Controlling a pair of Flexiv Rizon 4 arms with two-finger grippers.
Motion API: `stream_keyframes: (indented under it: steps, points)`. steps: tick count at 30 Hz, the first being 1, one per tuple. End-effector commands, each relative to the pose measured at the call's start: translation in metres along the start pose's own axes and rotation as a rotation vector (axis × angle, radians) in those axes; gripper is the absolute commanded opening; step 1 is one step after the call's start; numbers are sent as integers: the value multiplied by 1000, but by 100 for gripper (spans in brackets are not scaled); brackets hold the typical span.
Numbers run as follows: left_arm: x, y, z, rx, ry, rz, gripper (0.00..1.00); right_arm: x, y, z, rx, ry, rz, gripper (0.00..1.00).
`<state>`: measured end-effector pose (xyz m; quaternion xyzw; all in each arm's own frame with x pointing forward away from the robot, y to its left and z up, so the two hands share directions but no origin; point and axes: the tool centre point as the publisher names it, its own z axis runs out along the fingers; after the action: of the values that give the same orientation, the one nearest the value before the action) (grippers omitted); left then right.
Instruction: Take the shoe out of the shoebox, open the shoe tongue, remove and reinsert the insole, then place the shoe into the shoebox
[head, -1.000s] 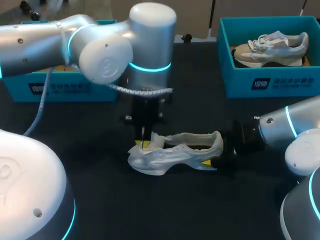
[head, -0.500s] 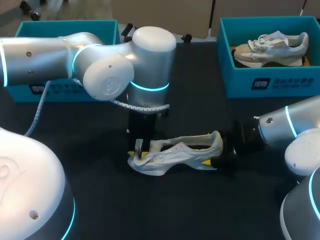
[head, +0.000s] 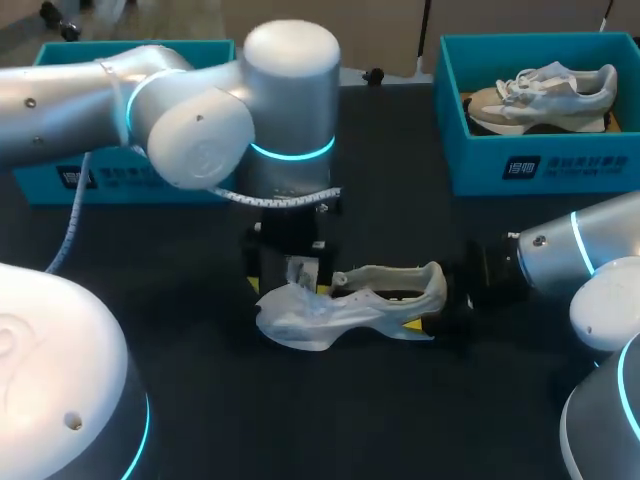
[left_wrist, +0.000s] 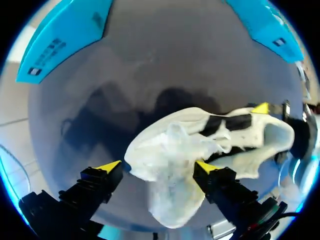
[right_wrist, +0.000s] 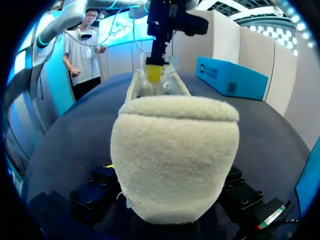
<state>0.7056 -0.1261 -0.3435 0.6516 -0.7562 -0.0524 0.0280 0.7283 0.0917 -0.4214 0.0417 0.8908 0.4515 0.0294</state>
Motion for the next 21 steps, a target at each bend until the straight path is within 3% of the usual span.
stream_keyframes:
  steps: [1,9,17,18,19,20,21]
  points:
    - [-6,4,-22,52,62,85,100,-2,-3,1,3,-1,0,0]
    - [8,-3,-54,113,137,501,100,-2,-3,1,3,-1,0,0]
    - [30,-11,-75,186,38,879,100,-2,-3,1,3,-1,0,0]
    - [33,-12,-77,201,28,915,85,-2,-3,1,3,-1,0,0]
    - [35,-14,-79,203,26,946,49,-2,-3,1,3,-1,0,0]
    - [38,-15,-82,212,23,973,32,-2,-3,1,3,-1,0,0]
    - [41,-17,-84,213,22,1002,0,-2,-3,1,3,-1,0,0]
